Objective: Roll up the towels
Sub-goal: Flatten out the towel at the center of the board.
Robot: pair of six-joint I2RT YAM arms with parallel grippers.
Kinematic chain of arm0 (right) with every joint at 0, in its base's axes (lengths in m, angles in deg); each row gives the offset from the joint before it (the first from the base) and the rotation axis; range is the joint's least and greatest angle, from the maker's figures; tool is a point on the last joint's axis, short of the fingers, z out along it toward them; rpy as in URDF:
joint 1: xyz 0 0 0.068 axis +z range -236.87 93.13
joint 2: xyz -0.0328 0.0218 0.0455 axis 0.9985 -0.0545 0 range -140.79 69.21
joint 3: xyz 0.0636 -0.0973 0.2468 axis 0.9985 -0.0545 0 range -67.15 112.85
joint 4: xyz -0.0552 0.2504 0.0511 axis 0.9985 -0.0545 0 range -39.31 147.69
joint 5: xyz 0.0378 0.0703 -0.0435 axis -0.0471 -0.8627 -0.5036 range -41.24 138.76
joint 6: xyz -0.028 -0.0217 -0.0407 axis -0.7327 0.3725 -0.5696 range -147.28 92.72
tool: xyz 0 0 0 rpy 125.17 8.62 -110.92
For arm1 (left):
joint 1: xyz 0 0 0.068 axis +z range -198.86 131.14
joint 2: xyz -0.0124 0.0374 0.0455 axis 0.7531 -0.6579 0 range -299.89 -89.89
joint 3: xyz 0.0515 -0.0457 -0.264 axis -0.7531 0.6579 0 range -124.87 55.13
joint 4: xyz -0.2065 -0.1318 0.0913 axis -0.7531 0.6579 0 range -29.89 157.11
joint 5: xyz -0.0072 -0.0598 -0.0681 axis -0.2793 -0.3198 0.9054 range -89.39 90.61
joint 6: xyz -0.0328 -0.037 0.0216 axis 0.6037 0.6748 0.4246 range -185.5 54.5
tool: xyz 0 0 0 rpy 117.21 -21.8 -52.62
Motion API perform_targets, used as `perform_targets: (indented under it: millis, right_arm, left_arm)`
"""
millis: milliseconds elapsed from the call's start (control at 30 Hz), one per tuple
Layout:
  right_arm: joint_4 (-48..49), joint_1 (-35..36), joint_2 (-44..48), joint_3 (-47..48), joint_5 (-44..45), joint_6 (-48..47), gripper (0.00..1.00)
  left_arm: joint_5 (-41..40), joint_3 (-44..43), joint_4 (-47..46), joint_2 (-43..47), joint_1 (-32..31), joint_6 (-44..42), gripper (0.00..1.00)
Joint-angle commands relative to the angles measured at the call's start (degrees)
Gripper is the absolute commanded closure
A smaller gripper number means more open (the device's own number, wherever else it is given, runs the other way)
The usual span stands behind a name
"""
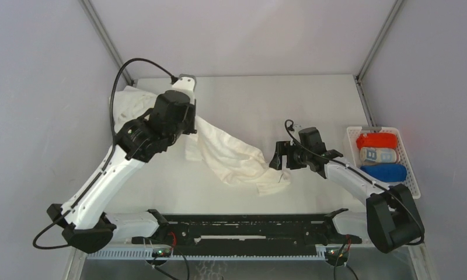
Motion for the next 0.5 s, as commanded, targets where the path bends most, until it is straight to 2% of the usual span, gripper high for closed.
perform_targets:
  millis: [0,233,467]
  right_arm:
    - [5.18,1.60,-3.58,3.41,-1.10,-2.07,0.16]
    - [5.83,2.28,-8.32,8.09,-3.74,-2.35,0.21]
    - [8.90,4.95,-13.89,15.43,-8.52,-4.62,0.21]
  left_arm:
    - [-2.75,4.25,2.01,3.11,1.78,0.40,1.00]
    - [-2.97,5.83,2.50,5.80,2.63,0.57,1.00]
    - [-2.87,9.40,1.71,7.49,2.81,1.03,1.00]
